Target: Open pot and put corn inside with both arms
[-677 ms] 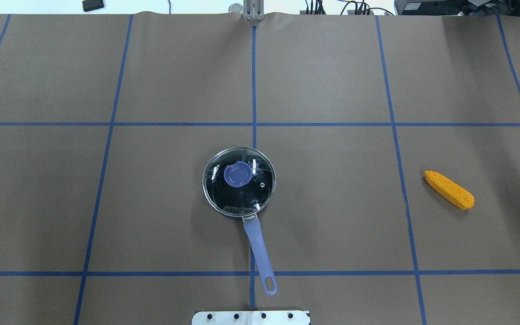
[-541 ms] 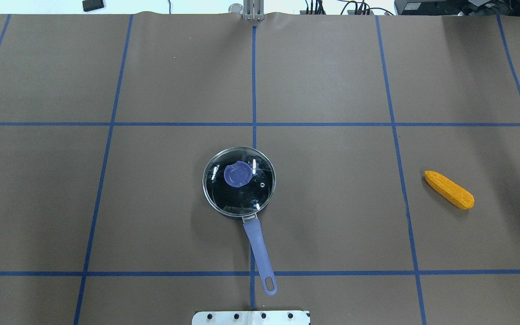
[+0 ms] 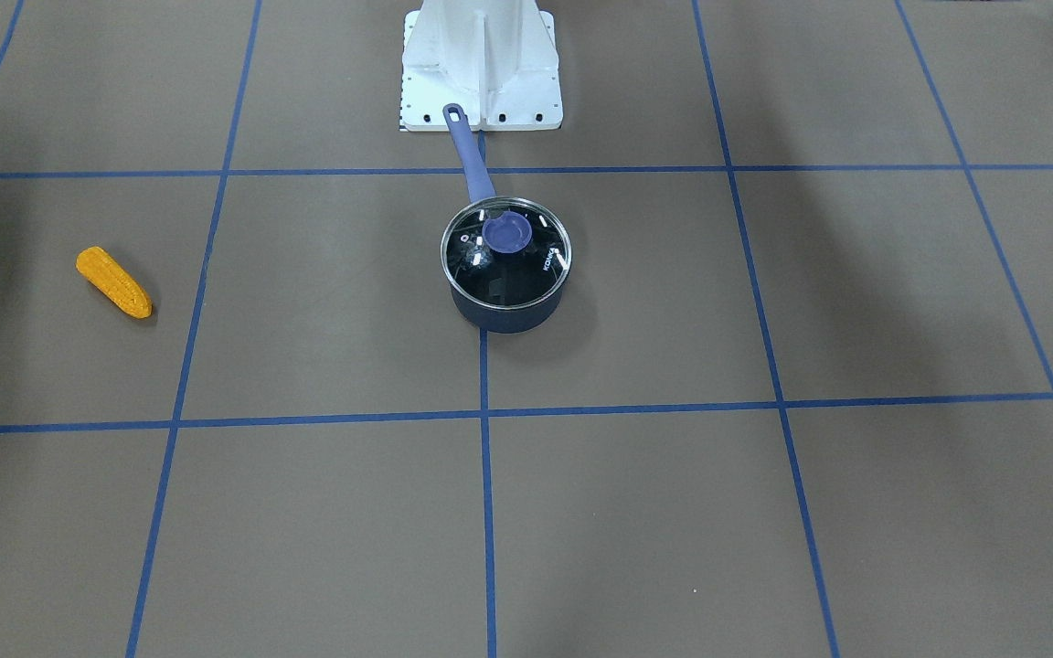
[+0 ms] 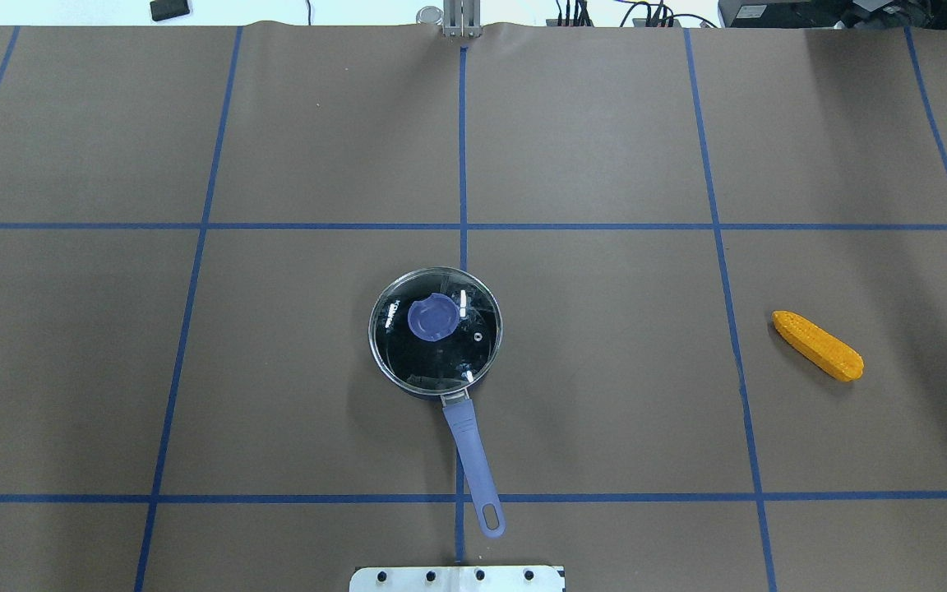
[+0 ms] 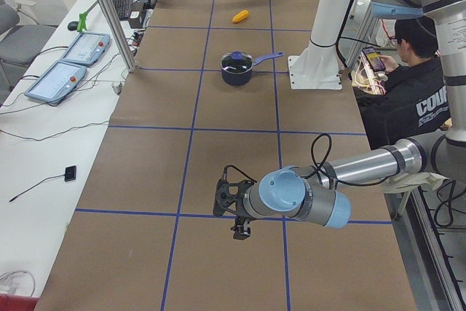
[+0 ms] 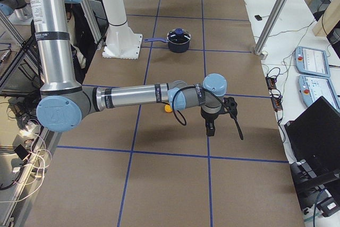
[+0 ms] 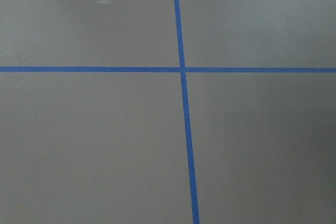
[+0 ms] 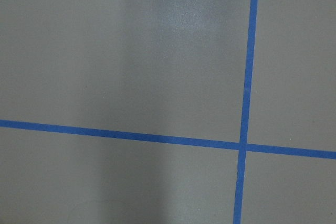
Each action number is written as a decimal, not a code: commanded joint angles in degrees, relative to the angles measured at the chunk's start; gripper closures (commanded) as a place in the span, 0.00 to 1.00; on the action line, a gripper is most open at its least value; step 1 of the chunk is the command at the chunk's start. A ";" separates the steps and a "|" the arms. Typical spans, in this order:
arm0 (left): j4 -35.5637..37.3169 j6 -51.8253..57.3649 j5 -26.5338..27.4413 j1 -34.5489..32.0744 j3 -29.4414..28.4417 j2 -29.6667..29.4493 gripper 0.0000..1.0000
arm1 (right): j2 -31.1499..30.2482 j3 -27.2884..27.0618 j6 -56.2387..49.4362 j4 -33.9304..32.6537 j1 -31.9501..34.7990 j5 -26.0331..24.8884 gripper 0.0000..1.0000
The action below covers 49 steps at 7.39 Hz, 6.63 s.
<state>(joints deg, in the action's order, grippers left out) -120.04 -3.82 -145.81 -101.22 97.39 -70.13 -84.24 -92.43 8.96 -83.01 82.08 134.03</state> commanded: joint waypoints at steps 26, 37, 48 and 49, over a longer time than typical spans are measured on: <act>36.98 -68.25 18.63 47.52 29.26 -37.54 0.02 | -5.50 -10.41 -3.78 7.86 -36.91 -14.32 0.50; 42.25 -78.80 32.33 65.52 17.51 -56.67 0.02 | 15.49 -10.58 -7.21 -18.31 -27.33 -7.57 0.71; 35.93 -78.89 34.71 70.28 -1.42 -67.16 0.02 | 17.01 -10.14 -7.12 -18.42 -26.62 -5.36 0.70; 35.93 -78.89 35.93 71.33 -1.50 -67.16 0.02 | 17.01 -10.14 -7.12 -18.42 -26.62 -5.45 0.70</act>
<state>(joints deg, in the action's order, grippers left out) -84.11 -82.69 -110.92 -30.97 96.01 -137.40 -67.24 -102.59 1.85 -101.44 55.46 128.66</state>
